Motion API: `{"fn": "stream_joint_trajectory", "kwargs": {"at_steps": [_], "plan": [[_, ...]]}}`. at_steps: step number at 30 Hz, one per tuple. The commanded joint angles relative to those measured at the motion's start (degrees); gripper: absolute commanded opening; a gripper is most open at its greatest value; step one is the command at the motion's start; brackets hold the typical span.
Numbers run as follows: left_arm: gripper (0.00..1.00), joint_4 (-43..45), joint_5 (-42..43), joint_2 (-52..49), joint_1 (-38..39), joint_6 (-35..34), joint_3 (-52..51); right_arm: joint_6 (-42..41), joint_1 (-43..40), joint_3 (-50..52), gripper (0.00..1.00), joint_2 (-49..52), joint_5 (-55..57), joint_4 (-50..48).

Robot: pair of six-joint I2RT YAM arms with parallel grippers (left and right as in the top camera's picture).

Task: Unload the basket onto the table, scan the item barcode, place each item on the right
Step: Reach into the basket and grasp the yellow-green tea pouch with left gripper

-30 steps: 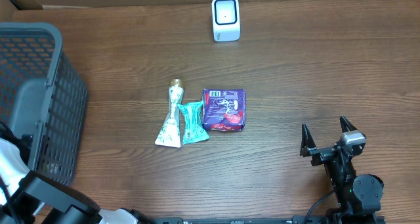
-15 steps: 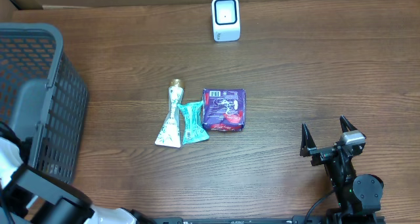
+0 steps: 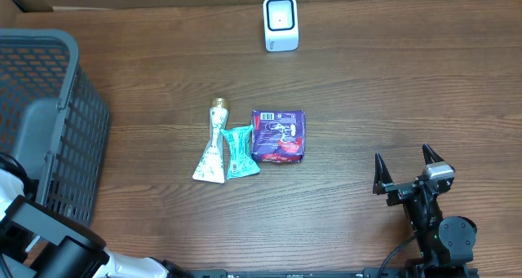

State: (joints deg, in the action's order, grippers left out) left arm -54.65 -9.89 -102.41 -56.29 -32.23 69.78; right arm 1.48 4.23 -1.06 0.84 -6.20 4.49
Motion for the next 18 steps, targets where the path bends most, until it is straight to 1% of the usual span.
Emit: {"fn": "stream_joint_trajectory", "kwargs": {"at_steps": [1,6,12,15,18], "plan": [[0.04,-3.2,0.5,-0.2,-0.3,1.1,3.6,-0.2,0.2,0.6,1.00,-0.7,-0.3,-0.3],[0.04,-9.6,8.5,1.0,-0.3,8.4,13.2,-0.2,0.2,0.6,1.00,-0.7,-0.3,-0.3],[0.04,-18.4,10.8,3.8,0.5,9.3,31.3,-0.2,0.2,0.6,1.00,-0.7,-0.3,-0.3],[0.04,-20.7,13.4,5.8,3.0,11.6,40.3,-0.2,0.2,0.6,1.00,-0.7,-0.3,-0.3],[0.04,-22.2,14.6,8.2,7.4,14.8,47.8,-0.2,0.2,0.6,1.00,-0.7,-0.3,-0.3]]}}
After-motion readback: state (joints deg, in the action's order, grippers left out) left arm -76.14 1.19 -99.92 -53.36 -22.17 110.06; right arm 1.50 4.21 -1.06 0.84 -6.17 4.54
